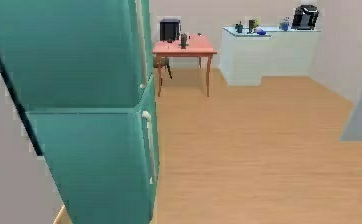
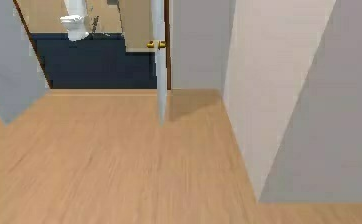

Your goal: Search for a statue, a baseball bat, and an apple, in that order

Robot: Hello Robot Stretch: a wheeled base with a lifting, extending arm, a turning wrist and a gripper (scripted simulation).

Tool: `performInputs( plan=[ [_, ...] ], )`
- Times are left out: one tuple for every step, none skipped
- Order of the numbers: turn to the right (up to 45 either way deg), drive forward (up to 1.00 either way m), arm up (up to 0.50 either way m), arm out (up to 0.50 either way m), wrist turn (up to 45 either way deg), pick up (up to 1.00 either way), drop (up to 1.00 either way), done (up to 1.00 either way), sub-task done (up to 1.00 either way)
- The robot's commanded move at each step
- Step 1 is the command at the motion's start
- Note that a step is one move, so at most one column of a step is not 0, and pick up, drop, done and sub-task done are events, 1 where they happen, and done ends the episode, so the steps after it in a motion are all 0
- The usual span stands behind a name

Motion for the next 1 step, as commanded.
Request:
performInputs(
  plan=[
    [45.0,0.00,0.00,0.00,0.0,0.00,0.00,0.00,0.00]
  ],
)
